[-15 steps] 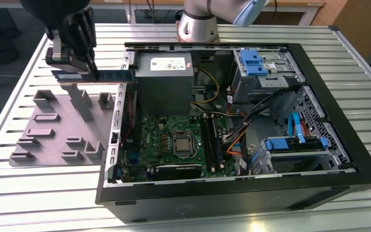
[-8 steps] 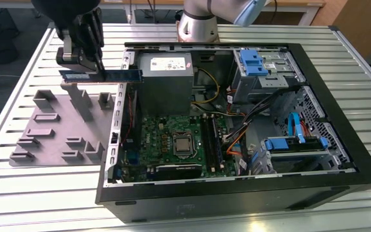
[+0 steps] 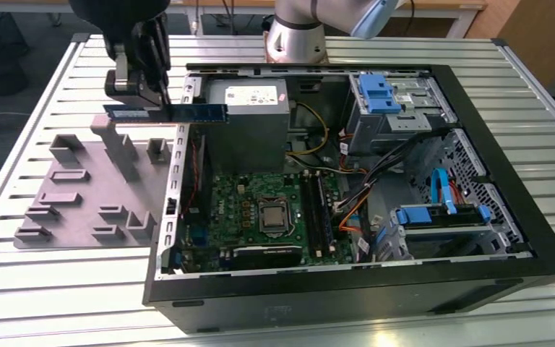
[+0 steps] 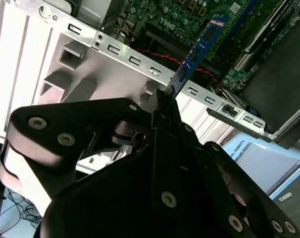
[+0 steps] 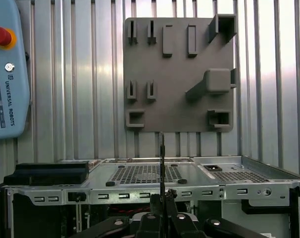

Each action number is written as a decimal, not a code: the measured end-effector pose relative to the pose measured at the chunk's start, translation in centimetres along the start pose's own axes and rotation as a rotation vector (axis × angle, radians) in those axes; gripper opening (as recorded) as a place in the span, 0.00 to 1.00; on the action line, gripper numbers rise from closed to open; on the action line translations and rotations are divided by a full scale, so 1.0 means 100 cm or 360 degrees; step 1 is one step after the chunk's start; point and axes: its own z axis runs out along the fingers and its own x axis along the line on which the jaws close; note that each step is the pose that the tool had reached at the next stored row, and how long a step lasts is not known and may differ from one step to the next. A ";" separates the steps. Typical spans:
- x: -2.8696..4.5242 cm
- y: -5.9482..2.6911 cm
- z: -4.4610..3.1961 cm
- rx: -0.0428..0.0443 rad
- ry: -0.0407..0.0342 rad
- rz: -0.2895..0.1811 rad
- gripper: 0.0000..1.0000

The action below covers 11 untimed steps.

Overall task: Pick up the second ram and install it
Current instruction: 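Pick up the second ram and move it above second insertion slot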

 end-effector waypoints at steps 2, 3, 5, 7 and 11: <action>-0.0001 -0.0019 0.0000 0.0000 0.0000 0.0000 0.14; -0.0001 -0.0021 0.0000 0.0000 0.0000 0.0000 0.14; -0.0001 -0.0025 0.0000 0.0000 0.0000 0.0000 0.14; -0.0001 -0.0026 0.0000 0.0000 0.0000 0.0000 0.14; -0.0002 -0.0036 0.0000 0.0000 0.0000 0.0000 0.14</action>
